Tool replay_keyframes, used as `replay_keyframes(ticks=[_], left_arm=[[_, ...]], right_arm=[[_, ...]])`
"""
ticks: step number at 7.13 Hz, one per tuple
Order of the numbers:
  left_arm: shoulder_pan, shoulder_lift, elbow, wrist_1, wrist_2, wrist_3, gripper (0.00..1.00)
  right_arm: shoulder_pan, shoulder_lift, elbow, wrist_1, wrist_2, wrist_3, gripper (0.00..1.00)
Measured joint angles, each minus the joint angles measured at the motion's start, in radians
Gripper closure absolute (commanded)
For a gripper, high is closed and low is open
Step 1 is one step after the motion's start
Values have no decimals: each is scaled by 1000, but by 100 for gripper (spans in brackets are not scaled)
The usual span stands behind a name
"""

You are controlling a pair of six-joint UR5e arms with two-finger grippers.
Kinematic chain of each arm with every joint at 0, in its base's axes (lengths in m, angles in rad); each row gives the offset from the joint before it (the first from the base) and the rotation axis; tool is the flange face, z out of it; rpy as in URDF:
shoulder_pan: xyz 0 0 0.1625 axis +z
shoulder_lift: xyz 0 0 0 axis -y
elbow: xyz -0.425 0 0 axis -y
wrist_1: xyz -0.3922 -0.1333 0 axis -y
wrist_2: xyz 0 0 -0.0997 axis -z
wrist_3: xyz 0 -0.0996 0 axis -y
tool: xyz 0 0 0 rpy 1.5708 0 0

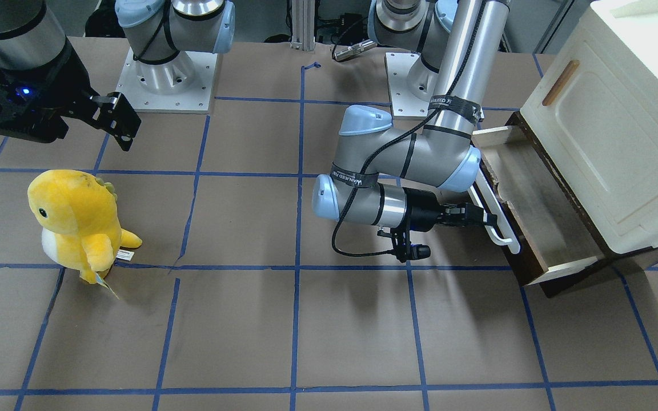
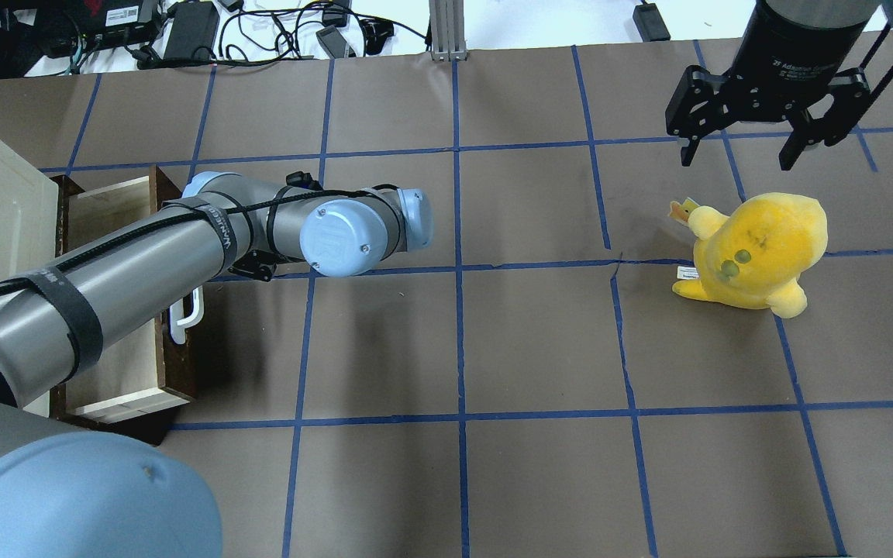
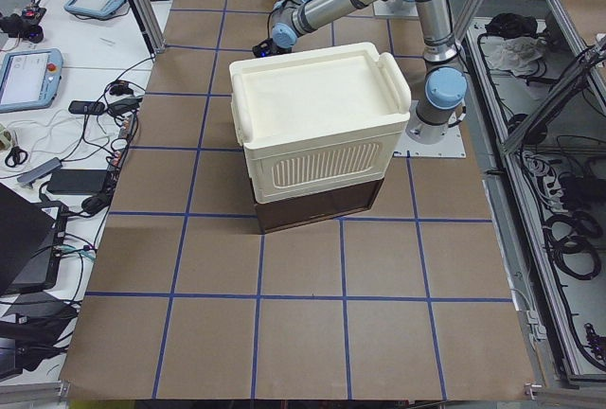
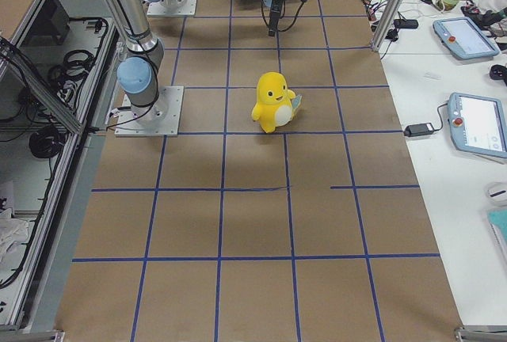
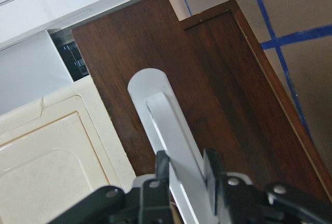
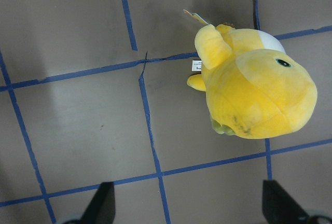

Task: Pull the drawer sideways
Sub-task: 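Pull the handle with the left gripper, sliding the drawer out, then open the left gripper and lift it off the handle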

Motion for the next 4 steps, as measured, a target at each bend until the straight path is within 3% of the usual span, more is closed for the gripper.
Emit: replay_keyframes(ticks=[4], left_arm=[[-1,73,39,127,-42,60,0]], right_arm=[[0,0,0,0,0,0,0]])
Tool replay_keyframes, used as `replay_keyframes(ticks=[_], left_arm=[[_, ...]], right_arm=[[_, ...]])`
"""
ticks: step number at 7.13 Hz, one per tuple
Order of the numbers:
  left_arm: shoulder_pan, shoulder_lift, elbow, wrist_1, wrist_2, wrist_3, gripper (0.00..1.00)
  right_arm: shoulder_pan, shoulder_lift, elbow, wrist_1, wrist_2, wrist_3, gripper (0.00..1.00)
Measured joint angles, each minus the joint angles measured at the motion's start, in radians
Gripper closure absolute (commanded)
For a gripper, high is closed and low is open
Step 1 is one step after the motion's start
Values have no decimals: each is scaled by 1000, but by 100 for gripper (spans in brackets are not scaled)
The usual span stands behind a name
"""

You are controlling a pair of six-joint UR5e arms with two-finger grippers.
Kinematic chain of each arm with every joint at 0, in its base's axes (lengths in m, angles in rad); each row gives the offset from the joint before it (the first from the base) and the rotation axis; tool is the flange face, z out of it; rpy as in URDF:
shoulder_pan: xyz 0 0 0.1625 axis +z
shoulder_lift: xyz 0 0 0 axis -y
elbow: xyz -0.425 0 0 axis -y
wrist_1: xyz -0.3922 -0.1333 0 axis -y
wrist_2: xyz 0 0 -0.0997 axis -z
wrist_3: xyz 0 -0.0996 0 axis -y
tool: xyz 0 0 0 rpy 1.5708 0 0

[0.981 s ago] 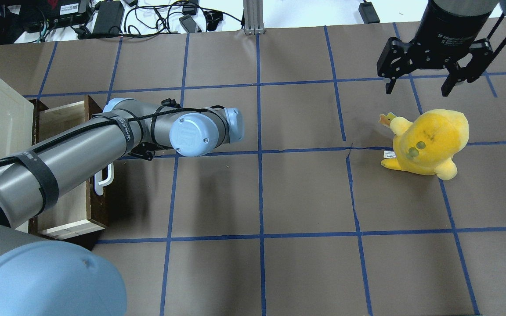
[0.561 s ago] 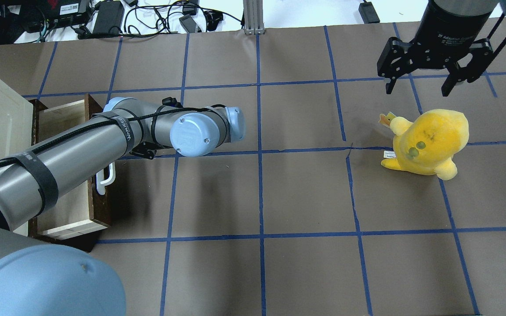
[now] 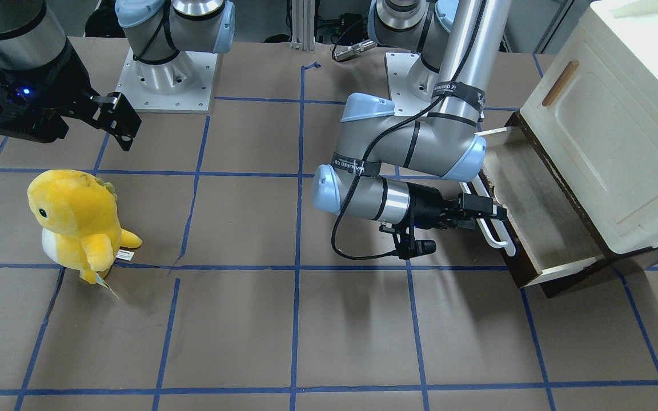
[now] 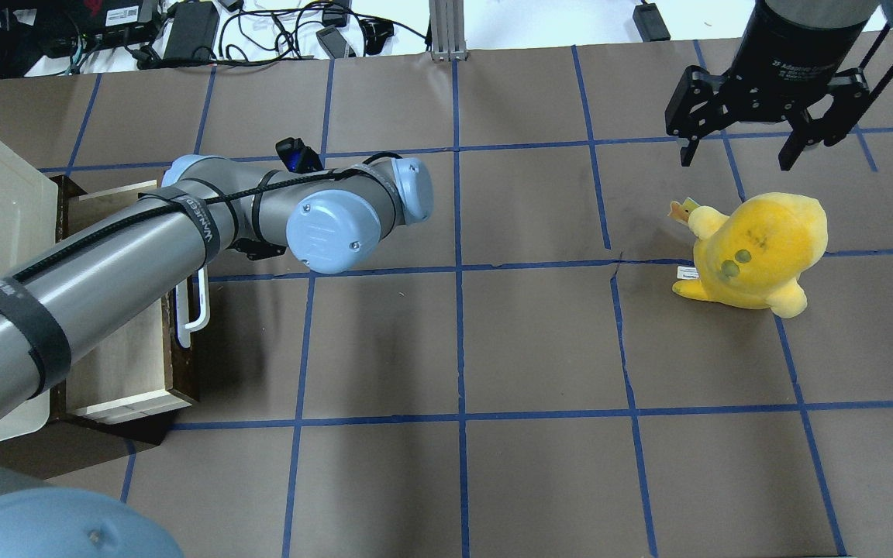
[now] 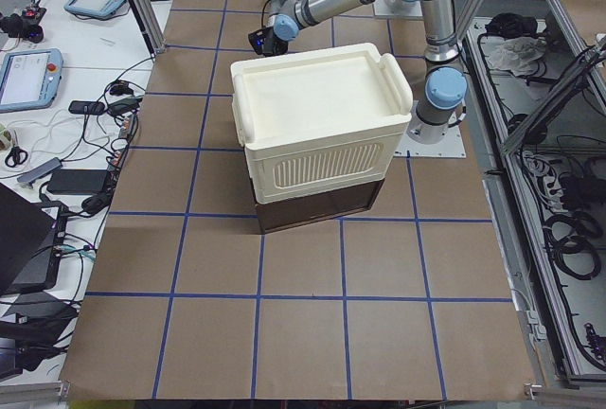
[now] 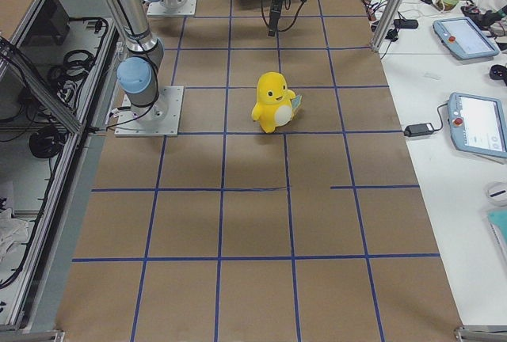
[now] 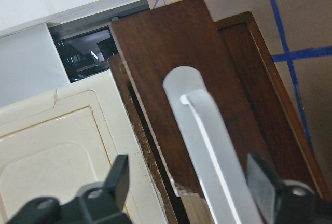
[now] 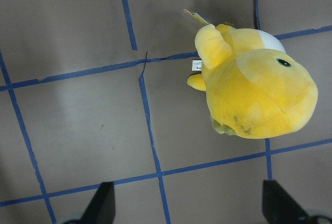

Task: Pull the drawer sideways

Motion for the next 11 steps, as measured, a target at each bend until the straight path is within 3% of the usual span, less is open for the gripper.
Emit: replay_keyframes(ticks=[2,4,7,9,11], left_arm=[[13,80,131,17,-214,147,0],[70,169,231,25,-511,224,0],[186,305,262,81,-921,404,0],[251,369,234,95,-1079,552,0],[275,397,196,140,-1115,638,0]], right_arm=[[0,0,0,0,0,0,0],[0,0,0,0,0,0,0],[-1,0,0,-1,0,0,0],[-1,0,0,-1,0,0,0],[-1,0,0,0,0,0,0]])
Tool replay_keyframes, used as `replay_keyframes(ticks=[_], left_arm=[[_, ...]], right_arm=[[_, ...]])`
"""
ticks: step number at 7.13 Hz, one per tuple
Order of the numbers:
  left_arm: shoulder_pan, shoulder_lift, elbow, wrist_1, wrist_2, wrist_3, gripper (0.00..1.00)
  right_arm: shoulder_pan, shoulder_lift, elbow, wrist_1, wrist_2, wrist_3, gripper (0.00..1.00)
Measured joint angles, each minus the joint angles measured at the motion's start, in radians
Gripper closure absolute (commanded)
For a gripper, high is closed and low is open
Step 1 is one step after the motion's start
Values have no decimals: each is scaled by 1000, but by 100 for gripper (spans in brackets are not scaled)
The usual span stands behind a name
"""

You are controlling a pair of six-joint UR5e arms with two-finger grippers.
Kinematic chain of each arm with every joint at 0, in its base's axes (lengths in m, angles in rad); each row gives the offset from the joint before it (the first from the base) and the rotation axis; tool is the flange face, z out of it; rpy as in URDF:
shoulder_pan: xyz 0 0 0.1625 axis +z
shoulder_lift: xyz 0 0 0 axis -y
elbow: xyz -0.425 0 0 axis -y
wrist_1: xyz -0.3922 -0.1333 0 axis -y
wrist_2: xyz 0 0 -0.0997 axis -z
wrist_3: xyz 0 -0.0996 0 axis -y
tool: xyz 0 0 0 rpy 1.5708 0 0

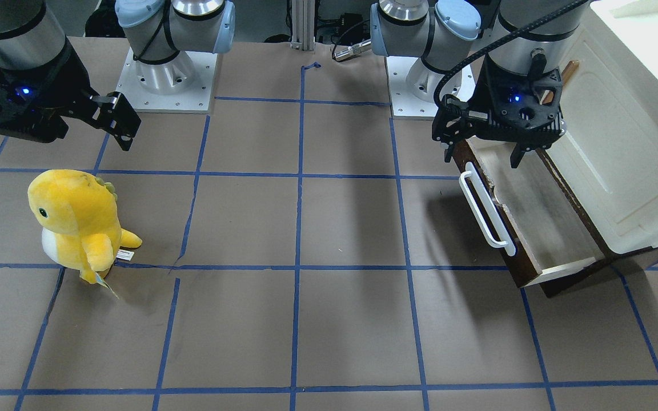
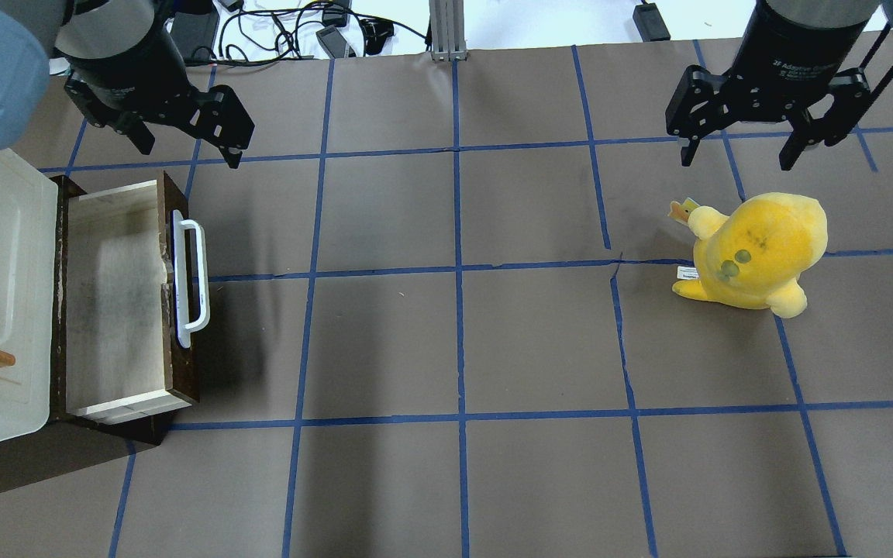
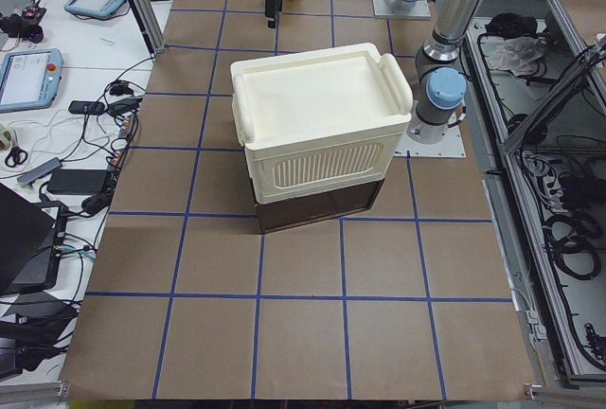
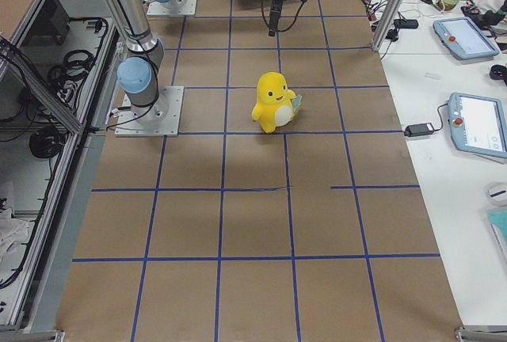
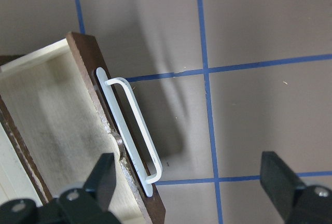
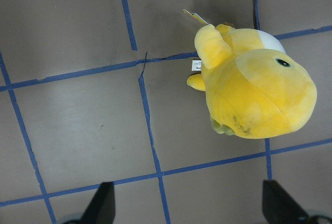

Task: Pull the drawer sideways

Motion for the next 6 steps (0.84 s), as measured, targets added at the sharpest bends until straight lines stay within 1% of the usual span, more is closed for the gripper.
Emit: replay_keyframes(ticks=[3,4,6], left_arm=[[2,0,-7,17,-42,-138,0],[4,0,-8,18,-56,-159,0],[7,-2,-8,18,-82,-129,0]], right_arm=[[0,0,0,0,0,0,0],[0,0,0,-1,0,0,0],[0,0,0,0,0,0,0]])
